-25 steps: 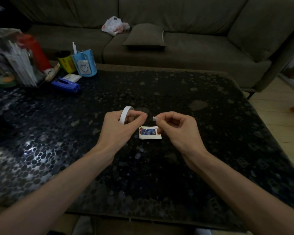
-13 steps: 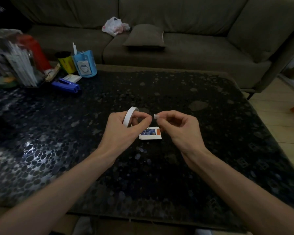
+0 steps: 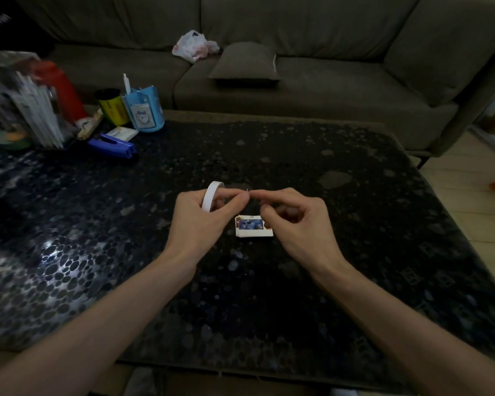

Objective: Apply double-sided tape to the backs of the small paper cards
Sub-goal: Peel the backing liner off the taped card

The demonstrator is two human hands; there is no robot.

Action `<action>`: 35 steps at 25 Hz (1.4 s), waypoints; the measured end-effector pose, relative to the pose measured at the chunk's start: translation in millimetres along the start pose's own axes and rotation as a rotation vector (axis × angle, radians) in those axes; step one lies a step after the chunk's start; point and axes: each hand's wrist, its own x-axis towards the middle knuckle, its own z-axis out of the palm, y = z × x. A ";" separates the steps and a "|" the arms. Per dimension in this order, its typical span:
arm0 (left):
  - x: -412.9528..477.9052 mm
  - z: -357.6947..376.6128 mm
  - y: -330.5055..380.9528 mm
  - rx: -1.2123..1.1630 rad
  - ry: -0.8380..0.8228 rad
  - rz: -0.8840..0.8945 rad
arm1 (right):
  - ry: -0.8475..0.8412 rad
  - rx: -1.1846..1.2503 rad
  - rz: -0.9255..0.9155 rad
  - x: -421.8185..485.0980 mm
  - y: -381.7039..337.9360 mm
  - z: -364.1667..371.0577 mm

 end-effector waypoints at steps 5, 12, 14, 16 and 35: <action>0.3 -1.6 1.5 -0.012 -0.014 -0.041 | -0.010 -0.054 -0.019 -1.0 5.2 1.6; 0.1 -1.7 1.9 -0.060 -0.033 -0.115 | -0.029 -0.080 -0.012 -1.3 9.1 2.7; 0.2 -2.2 1.8 -0.049 -0.046 -0.130 | -0.032 -0.086 -0.013 -1.5 9.6 3.0; 0.1 -2.7 1.8 -0.040 -0.052 -0.140 | -0.039 -0.097 -0.013 -1.6 10.0 2.6; 0.6 -3.3 5.2 -0.036 -0.045 -0.176 | -0.061 -0.104 -0.026 -0.6 12.3 1.4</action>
